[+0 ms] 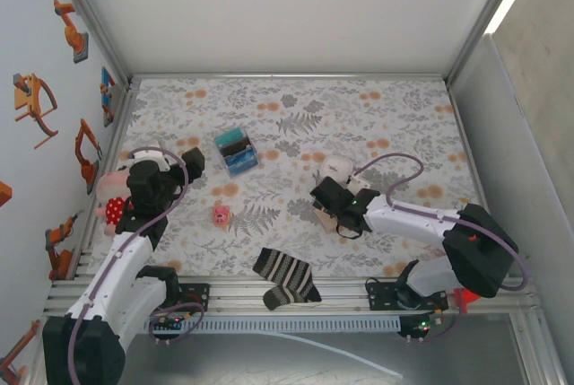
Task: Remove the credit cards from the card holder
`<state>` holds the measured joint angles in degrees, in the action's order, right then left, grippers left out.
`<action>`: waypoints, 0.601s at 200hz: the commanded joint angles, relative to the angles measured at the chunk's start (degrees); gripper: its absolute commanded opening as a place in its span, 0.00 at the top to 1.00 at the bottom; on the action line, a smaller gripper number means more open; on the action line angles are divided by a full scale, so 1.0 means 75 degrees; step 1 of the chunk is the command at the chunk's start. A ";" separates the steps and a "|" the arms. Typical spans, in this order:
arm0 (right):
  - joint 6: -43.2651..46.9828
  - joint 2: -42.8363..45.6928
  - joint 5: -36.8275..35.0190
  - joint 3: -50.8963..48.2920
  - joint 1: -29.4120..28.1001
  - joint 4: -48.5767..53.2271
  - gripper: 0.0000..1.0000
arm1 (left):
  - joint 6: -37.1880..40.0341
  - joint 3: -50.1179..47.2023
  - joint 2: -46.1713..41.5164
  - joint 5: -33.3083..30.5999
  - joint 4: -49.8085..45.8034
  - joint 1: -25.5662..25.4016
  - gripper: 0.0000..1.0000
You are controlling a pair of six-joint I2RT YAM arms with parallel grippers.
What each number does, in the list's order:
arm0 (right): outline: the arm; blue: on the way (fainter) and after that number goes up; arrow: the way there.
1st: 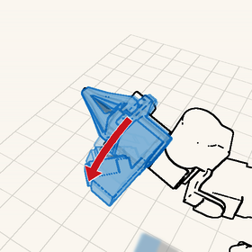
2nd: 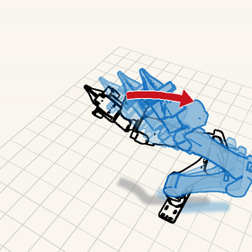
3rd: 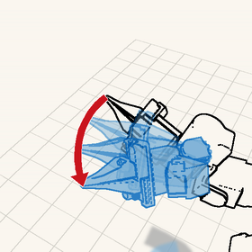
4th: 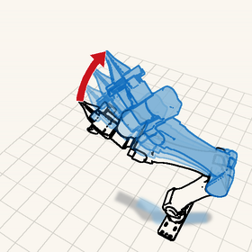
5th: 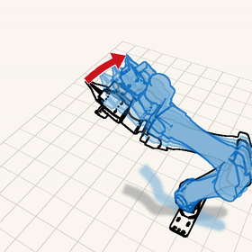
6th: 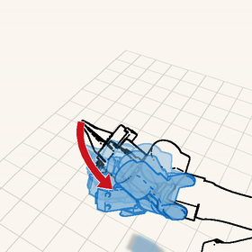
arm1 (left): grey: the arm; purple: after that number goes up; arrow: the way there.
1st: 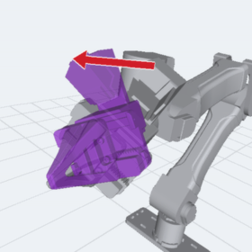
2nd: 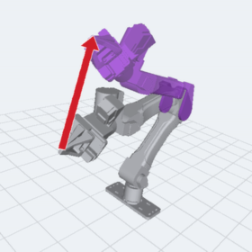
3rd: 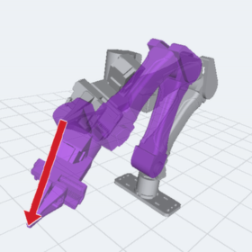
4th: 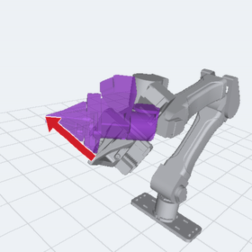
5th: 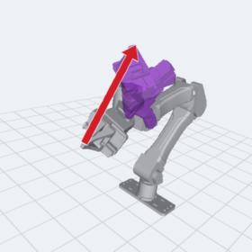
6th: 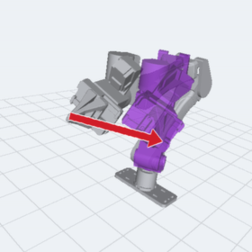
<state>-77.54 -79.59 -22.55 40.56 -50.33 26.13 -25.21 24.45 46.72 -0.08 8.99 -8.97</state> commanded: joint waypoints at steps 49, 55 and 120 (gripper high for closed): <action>-0.0260 -0.0647 -0.0152 -0.0042 -0.0099 -0.0138 0.01 | -0.0151 0.0326 0.0375 0.0361 0.0229 -0.0113 0.03; -0.0240 -0.0741 -0.0094 -0.0023 -0.0099 -0.0161 0.00 | -0.0153 0.0331 0.0398 0.0357 0.0228 -0.0125 0.03; 0.0456 -0.1279 0.0667 0.0104 -0.0122 -0.0601 0.08 | -0.0076 0.0454 0.0474 0.0362 0.0142 -0.0230 0.03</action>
<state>-77.41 -86.76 -22.09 40.77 -50.63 23.90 -25.26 25.61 50.19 1.58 9.43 -10.15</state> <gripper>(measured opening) 0.942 0.970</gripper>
